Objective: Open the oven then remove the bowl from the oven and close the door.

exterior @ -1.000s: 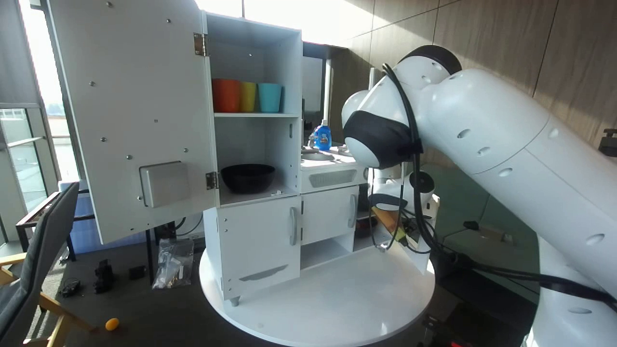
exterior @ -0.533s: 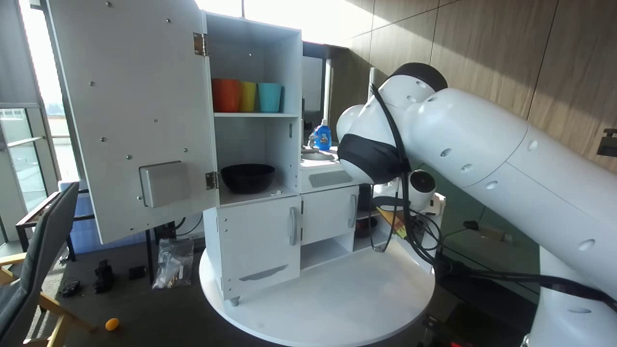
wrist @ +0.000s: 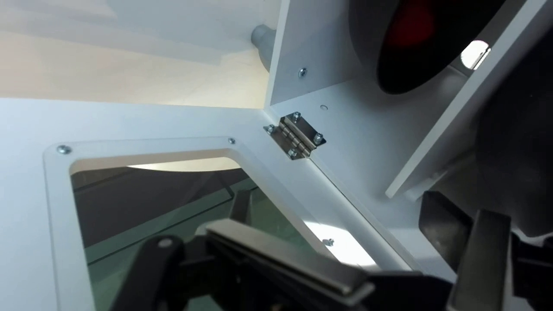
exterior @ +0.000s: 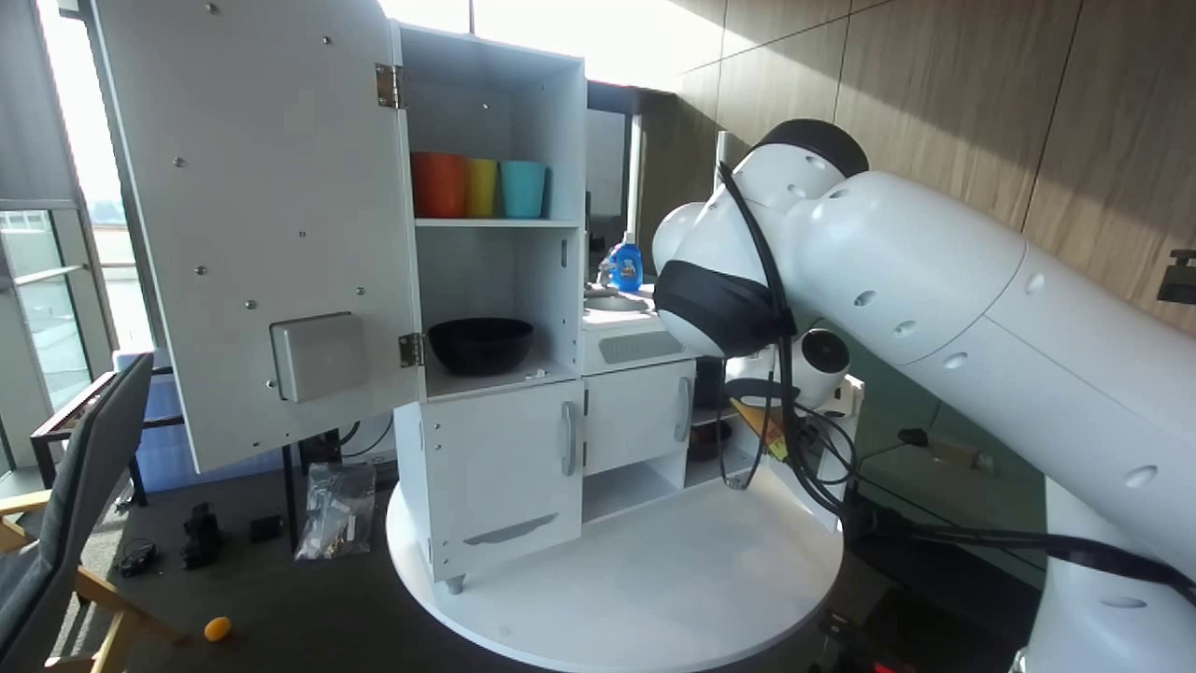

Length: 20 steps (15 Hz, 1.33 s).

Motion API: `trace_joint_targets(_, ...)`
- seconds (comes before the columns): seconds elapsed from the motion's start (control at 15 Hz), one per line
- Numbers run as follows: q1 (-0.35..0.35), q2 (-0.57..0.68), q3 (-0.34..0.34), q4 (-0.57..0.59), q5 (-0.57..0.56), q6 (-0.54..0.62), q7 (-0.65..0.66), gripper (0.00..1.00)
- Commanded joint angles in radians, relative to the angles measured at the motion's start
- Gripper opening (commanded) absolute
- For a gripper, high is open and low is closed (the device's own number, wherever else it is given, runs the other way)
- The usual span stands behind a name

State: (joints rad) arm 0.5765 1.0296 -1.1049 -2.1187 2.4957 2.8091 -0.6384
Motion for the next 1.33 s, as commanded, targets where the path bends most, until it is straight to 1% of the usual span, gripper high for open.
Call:
trace_joint_targets(0.0,0.021,-0.036,-0.096,-0.058,-0.02,-0.157,-0.058,1.0)
trace_joint_targets(0.13,-0.011,-0.07,-0.11,-0.067,-0.068,-0.274,-0.102,1.0)
trace_joint_targets(0.27,-0.062,-0.116,-0.086,-0.066,-0.131,-0.363,-0.107,1.0)
trace_joint_targets(0.47,-0.123,-0.185,-0.042,-0.072,-0.163,-0.457,-0.129,1.0)
trace_joint_targets(0.67,-0.171,-0.269,-0.014,-0.082,-0.149,-0.473,-0.134,1.0)
trace_joint_targets(0.8,-0.193,-0.317,0.003,-0.081,-0.149,-0.458,-0.135,1.0)
trace_joint_targets(1.0,-0.219,-0.396,0.03,-0.09,-0.15,-0.451,-0.169,1.0)
trace_joint_targets(1.27,-0.24,-0.493,0.087,-0.108,-0.141,-0.433,-0.251,1.0)
